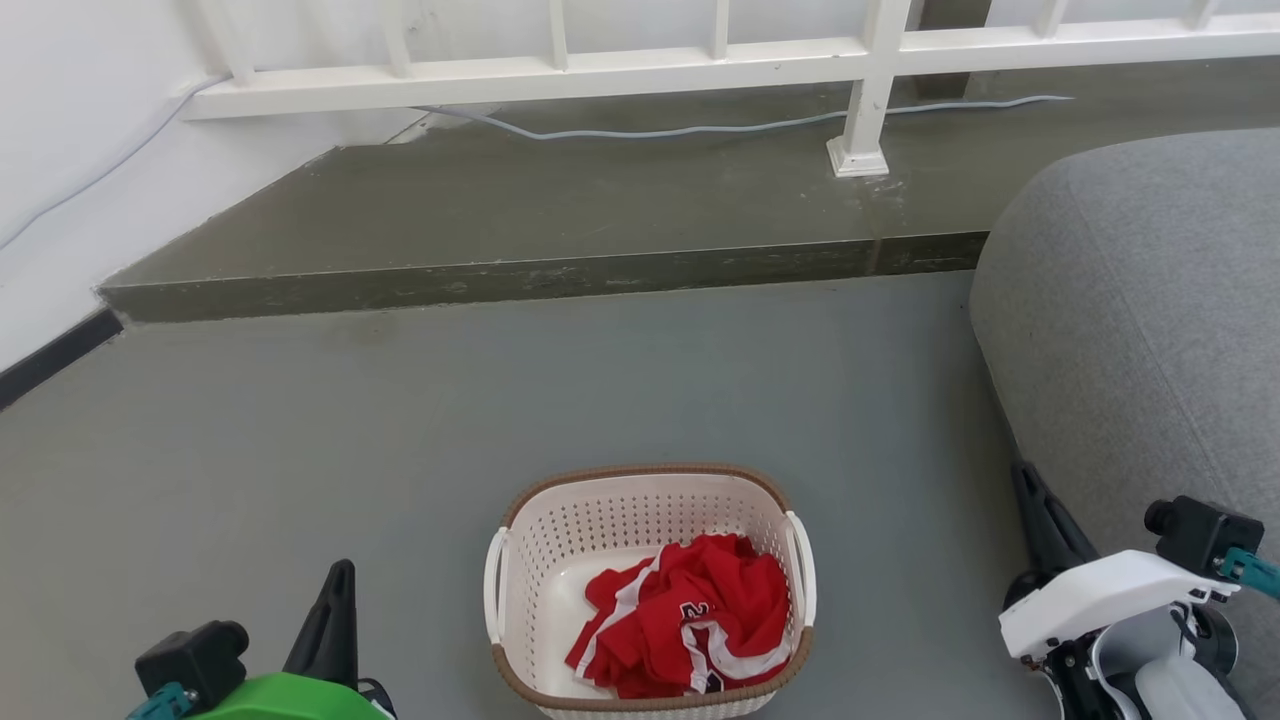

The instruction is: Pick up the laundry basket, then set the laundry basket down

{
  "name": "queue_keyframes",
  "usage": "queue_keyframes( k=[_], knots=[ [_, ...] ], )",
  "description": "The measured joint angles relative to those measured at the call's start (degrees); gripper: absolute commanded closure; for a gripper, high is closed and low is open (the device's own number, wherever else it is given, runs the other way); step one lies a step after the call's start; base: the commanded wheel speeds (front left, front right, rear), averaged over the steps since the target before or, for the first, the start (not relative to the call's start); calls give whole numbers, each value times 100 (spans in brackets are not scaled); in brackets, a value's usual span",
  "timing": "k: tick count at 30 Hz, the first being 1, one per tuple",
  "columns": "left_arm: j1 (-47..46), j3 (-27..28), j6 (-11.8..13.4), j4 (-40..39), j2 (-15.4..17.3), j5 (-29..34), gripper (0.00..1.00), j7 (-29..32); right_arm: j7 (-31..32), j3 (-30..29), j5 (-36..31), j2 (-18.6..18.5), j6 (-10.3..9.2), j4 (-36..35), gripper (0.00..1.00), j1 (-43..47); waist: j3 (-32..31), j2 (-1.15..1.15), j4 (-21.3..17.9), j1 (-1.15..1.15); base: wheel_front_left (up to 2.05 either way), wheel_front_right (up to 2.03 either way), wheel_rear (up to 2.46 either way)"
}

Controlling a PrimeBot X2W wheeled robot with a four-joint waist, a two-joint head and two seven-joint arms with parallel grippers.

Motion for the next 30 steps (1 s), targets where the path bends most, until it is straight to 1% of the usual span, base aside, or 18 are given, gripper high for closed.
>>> queue_keyframes(
  k=[11, 30],
  knots=[
    [-32, 227, -149, 143, -38, -911, 100, 186, 162, -263, 912, 62, 156, 62, 100, -25, 6, 0, 42, 0, 0, 0, 0],
    [-283, 591, -420, 381, -109, -2260, 100, 441, 414, -670, 2325, 197, 398, 240, 100, -208, 13, 0, 107, 0, 0, 0, 0]
  ],
)
